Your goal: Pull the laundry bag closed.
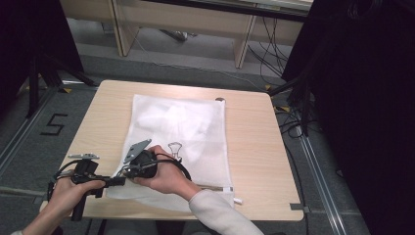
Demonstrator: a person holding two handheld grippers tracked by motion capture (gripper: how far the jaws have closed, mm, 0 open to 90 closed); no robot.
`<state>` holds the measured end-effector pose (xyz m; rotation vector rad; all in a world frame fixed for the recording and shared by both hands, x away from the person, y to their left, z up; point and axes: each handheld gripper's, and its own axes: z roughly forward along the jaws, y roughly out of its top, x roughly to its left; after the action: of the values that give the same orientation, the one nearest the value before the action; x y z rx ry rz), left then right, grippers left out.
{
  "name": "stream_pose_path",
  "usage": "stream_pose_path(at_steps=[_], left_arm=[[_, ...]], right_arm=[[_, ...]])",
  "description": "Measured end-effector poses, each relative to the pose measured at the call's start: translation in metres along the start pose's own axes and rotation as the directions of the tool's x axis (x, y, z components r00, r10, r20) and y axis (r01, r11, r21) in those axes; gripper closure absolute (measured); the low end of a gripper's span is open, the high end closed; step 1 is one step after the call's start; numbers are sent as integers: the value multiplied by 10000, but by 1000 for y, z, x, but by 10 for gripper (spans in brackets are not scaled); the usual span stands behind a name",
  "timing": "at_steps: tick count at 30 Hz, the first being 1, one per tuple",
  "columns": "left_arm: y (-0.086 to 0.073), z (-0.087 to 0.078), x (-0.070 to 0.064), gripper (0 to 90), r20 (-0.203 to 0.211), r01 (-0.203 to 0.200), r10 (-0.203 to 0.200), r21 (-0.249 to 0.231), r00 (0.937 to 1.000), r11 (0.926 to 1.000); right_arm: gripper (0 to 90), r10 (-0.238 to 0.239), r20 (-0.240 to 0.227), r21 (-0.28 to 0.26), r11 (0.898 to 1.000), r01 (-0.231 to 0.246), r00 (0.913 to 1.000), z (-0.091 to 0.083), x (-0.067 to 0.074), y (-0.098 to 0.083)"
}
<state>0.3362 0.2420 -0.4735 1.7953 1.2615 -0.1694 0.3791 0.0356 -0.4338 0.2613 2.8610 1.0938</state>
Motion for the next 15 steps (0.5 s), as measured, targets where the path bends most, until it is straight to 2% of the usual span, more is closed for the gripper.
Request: stream_pose_path(at_steps=[2, 4, 7, 10, 12, 15], left_arm=[[0, -1, 0, 873, -23, 88, -88, -56, 10000, 9999], [0, -1, 0, 873, 22, 0, 0, -7, 10000, 10000], [0, 0, -2, 873, -9, -27, 27, 33, 10000, 10000], [0, 1, -2, 873, 6, -69, 69, 70, 10000, 10000], [0, 1, -3, 872, -17, -150, 150, 95, 9999, 9998], [0, 1, -5, 872, 28, -166, 165, 48, 9999, 9999]], right_arm=[[826, 74, 5, 61, 10000, -74, 10000, 1, -1, -4], [828, 299, -39, 118, 9995, -299, 9995, 1, 1, -8], [828, 93, -41, 106, 9999, -93, 9999, 2, 1, -11], [828, 312, -87, 151, 9994, -311, 9995, 4, 2, -15], [828, 127, -81, 149, 9998, -126, 9999, 4, 1, -17], [828, 221, -71, 103, 9997, -220, 9997, 4, 1, -18]])
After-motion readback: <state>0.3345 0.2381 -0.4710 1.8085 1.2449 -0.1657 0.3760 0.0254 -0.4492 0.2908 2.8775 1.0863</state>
